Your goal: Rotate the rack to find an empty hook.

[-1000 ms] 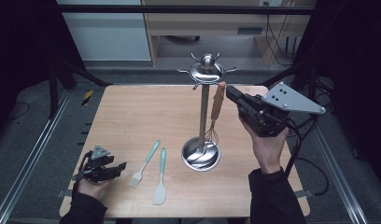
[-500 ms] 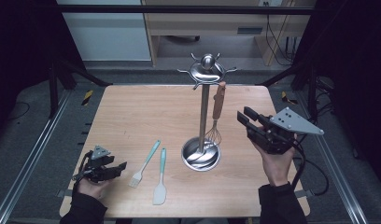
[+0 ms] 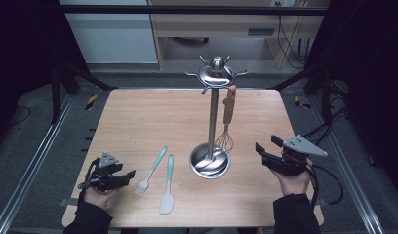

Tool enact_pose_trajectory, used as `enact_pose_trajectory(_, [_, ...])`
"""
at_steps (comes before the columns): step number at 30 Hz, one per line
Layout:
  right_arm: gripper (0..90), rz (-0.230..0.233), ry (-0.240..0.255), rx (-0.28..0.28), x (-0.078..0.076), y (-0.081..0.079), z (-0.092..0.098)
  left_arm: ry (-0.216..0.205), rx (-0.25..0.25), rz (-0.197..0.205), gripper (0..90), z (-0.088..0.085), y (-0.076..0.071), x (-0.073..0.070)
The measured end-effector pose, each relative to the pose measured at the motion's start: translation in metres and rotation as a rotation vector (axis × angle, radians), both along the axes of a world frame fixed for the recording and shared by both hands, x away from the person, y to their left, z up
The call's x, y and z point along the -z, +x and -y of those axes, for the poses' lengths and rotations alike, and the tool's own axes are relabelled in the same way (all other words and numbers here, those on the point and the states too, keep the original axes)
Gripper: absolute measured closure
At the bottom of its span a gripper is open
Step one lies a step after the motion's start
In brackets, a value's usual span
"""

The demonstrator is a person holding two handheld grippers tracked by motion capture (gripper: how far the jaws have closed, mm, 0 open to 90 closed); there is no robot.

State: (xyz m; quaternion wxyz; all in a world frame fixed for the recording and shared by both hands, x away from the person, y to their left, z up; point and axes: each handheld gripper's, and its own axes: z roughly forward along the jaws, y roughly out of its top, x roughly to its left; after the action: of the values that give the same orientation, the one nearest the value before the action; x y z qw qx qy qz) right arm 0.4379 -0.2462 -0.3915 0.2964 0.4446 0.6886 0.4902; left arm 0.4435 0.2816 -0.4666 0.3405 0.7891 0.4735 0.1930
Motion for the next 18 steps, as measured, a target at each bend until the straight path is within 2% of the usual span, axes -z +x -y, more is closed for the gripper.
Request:
enact_pose_trajectory(2, [29.3, -0.012, -0.010, 0.008, 0.009, 0.001, 0.003, -0.002, 0.005, 0.002, 39.5, 0.002, -0.001, -0.001])
enact_pose_trajectory(3, [29.3, -0.012, -0.010, 0.008, 0.009, 0.001, 0.003, -0.002, 0.005, 0.002, 39.4, 0.002, -0.001, -0.001])
enact_pose_trajectory(5, [25.2, -0.026, -0.037, 0.025, 0.021, 0.002, 0.006, -0.003, 0.020, 0.008, 39.4, 0.006, -0.003, -0.002])
enact_pose_trajectory(6, [25.2, -0.026, -0.037, 0.025, 0.021, 0.002, 0.006, -0.003, 0.020, 0.008, 39.3, 0.006, -0.003, -0.002])
enact_pose_trajectory(8, [23.4, -0.053, -0.042, 0.031, 0.027, 0.001, 0.008, -0.004, 0.030, 0.011, 39.3, 0.009, -0.004, -0.003])
enact_pose_trajectory(10, [22.8, -0.072, -0.066, 0.035, 0.037, 0.002, 0.011, -0.008, 0.038, 0.014, 39.1, 0.013, -0.004, -0.004])
enact_pose_trajectory(11, [22.8, -0.072, -0.066, 0.035, 0.037, 0.002, 0.011, -0.008, 0.043, 0.016, 39.1, 0.014, -0.005, -0.004])
enact_pose_trajectory(14, [22.5, -0.115, -0.080, 0.037, 0.048, -0.001, 0.015, -0.014, 0.055, 0.018, 38.7, 0.020, -0.006, -0.005])
enact_pose_trajectory(17, [22.2, -0.119, -0.104, 0.038, 0.053, -0.002, 0.017, -0.014, 0.070, 0.018, 38.4, 0.026, -0.007, -0.006])
enact_pose_trajectory(18, [21.7, -0.132, -0.099, 0.044, 0.057, -0.004, 0.019, -0.017, 0.080, 0.020, 38.2, 0.030, -0.008, -0.006])
